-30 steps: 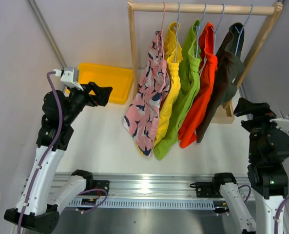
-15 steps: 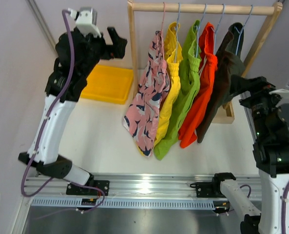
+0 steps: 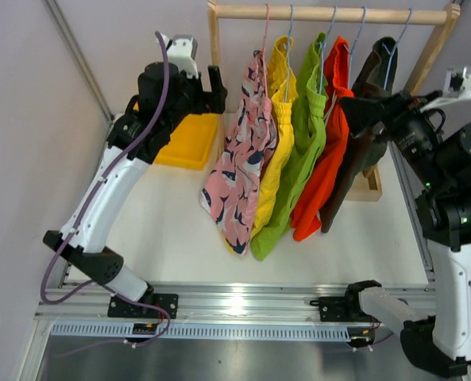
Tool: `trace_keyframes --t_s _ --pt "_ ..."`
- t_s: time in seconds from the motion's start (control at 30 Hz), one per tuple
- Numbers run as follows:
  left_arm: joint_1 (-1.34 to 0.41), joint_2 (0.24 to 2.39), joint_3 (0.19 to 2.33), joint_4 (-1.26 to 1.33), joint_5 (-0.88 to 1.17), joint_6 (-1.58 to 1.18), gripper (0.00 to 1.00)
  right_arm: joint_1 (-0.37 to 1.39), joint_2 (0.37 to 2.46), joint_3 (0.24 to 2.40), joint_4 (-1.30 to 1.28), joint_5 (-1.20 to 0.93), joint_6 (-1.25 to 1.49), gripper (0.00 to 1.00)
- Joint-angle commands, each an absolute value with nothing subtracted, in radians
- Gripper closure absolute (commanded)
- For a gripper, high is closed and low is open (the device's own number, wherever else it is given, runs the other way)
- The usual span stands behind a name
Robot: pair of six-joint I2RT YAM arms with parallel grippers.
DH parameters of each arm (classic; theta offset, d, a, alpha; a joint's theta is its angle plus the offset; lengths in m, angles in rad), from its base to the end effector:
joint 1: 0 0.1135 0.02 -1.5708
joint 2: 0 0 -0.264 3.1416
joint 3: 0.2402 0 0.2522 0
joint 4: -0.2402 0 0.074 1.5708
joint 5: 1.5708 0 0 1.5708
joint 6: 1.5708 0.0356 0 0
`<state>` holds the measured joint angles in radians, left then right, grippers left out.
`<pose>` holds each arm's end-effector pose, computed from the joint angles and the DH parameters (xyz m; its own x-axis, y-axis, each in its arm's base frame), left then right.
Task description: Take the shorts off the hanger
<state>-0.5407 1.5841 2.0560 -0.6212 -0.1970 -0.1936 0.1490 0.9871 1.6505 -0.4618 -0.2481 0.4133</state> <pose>0.2798 -0.1598 0.5261 -0.1903 -0.1058 -0.9760 0.3080 0.9376 -0.1617 0.1341 0.0290 0.5536 0.0280 0.3979 -0.9170 -0.4292 0.8333 0.3485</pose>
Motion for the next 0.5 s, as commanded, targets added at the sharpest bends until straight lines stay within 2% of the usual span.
trace_keyframes --t_s 0.0,0.2,0.47 --pt "-0.555 1.441 1.912 -0.532 -0.250 -0.209 0.01 0.274 1.128 1.834 -0.376 -0.303 0.376 0.04" --pt "-0.555 1.255 1.636 -0.489 -0.288 -0.218 0.01 0.647 1.420 2.166 -0.489 -0.023 0.163 0.09" --pt "-0.554 1.054 1.370 -0.463 -0.253 -0.242 0.01 0.732 1.695 2.348 -0.414 0.193 0.074 0.14"
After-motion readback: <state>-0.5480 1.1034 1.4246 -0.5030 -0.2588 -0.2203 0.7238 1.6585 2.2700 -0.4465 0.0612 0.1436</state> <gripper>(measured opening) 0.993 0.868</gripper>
